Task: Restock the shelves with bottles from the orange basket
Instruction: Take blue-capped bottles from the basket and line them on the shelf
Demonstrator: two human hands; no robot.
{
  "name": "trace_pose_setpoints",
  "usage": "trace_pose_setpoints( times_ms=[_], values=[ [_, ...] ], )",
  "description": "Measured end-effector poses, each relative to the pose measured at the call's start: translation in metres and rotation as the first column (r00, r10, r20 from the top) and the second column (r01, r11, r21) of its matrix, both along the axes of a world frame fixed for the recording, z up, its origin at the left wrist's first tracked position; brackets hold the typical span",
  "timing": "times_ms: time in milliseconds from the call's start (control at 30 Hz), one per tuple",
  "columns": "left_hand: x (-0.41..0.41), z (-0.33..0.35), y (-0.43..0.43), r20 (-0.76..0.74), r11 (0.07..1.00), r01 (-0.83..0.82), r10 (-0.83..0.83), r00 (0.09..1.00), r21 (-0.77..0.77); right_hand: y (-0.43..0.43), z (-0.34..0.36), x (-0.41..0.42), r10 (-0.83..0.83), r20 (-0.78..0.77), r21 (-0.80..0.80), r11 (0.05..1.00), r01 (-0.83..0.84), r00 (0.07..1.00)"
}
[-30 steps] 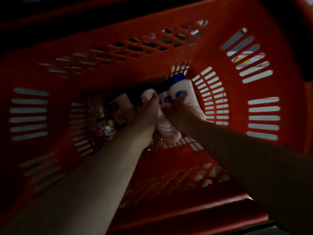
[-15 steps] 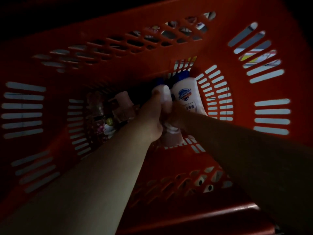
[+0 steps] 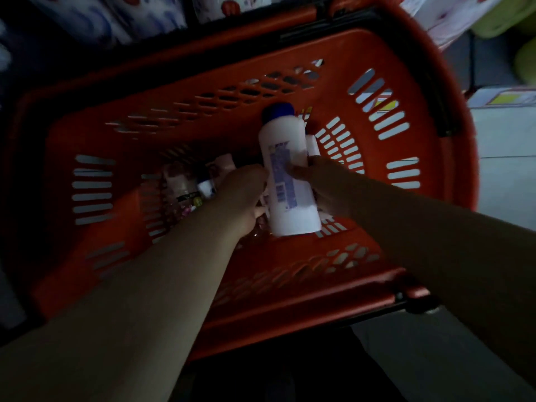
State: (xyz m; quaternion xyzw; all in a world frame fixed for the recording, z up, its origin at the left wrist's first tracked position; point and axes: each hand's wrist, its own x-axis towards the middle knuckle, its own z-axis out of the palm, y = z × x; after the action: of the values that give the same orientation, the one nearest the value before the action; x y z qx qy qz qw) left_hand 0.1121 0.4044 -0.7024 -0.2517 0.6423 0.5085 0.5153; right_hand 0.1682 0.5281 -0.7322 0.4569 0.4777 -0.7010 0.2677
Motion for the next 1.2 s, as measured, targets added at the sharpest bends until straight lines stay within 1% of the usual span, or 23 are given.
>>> trace_pose_setpoints(
  times_ms=[100,200,300,367,400,433,467,533,600,667,733,767,833,900,967,1133,1200],
  values=[
    [0.005,0.029,-0.003,-0.002,0.997,-0.027,0.027,1.000,0.076,-0.004,0.033,0.003,-0.110,-0.028,-0.101,0.989,0.107,0.994],
    [0.005,0.058,-0.006,-0.056,0.988,0.030,-0.022,0.998,0.153,-0.012,0.069,0.005,-0.189,-0.045,-0.100,0.978,0.183,0.981],
    [0.001,0.087,-0.007,-0.134,0.981,0.110,-0.090,0.987,0.157,-0.021,0.112,0.007,-0.211,-0.113,-0.047,0.977,0.207,0.971],
    [-0.002,0.108,-0.008,-0.189,0.972,0.211,-0.189,0.964,0.105,-0.026,0.140,0.009,-0.244,-0.158,-0.031,0.970,0.243,0.957],
    [-0.003,0.120,-0.010,-0.209,0.968,0.241,-0.221,0.952,0.071,-0.028,0.154,0.011,-0.227,-0.199,-0.029,0.974,0.226,0.953],
    [-0.004,0.131,-0.012,-0.211,0.972,0.230,-0.213,0.954,0.057,-0.029,0.166,0.012,-0.191,-0.224,0.000,0.981,0.196,0.956],
    [-0.005,0.141,-0.015,-0.170,0.980,0.183,-0.169,0.971,0.073,-0.031,0.180,0.011,-0.146,-0.244,0.049,0.985,0.163,0.959],
    [-0.005,0.168,-0.017,-0.057,0.986,0.055,-0.047,0.997,0.155,-0.036,0.204,0.009,-0.176,-0.244,0.123,0.970,0.211,0.954],
    [-0.006,0.192,-0.019,-0.048,0.971,0.018,-0.007,0.999,0.238,-0.041,0.228,0.005,-0.231,-0.260,0.138,0.952,0.272,0.938],
    [-0.009,0.220,-0.022,-0.065,0.950,-0.003,0.024,0.998,0.312,-0.045,0.255,0.002,-0.304,-0.296,0.054,0.941,0.333,0.906],
    [-0.013,0.253,-0.028,-0.048,0.923,-0.005,0.025,0.999,0.386,-0.048,0.286,0.000,-0.332,-0.319,-0.042,0.941,0.337,0.888],
    [-0.015,0.270,-0.032,-0.030,0.908,0.001,0.013,0.999,0.418,-0.049,0.302,0.000,-0.324,-0.326,-0.068,0.945,0.319,0.888],
    [-0.020,0.303,-0.042,-0.024,0.886,0.036,-0.028,0.999,0.461,-0.051,0.332,0.002,-0.297,-0.320,-0.053,0.954,0.296,0.900],
    [-0.024,0.334,-0.051,-0.070,0.865,0.118,-0.095,0.993,0.488,-0.053,0.363,0.005,-0.279,-0.325,-0.047,0.959,0.279,0.904],
    [-0.026,0.365,-0.058,-0.132,0.856,0.198,-0.152,0.979,0.477,-0.056,0.394,0.011,-0.262,-0.349,-0.043,0.964,0.264,0.900],
    [-0.016,0.435,-0.063,-0.282,0.850,0.270,-0.151,0.947,0.451,-0.059,0.469,0.026,-0.261,-0.419,0.034,0.953,0.303,0.869],
    [-0.012,0.463,-0.065,-0.309,0.836,0.286,-0.148,0.939,0.468,-0.059,0.500,0.032,-0.251,-0.440,0.041,0.954,0.298,0.862]
  ],
)
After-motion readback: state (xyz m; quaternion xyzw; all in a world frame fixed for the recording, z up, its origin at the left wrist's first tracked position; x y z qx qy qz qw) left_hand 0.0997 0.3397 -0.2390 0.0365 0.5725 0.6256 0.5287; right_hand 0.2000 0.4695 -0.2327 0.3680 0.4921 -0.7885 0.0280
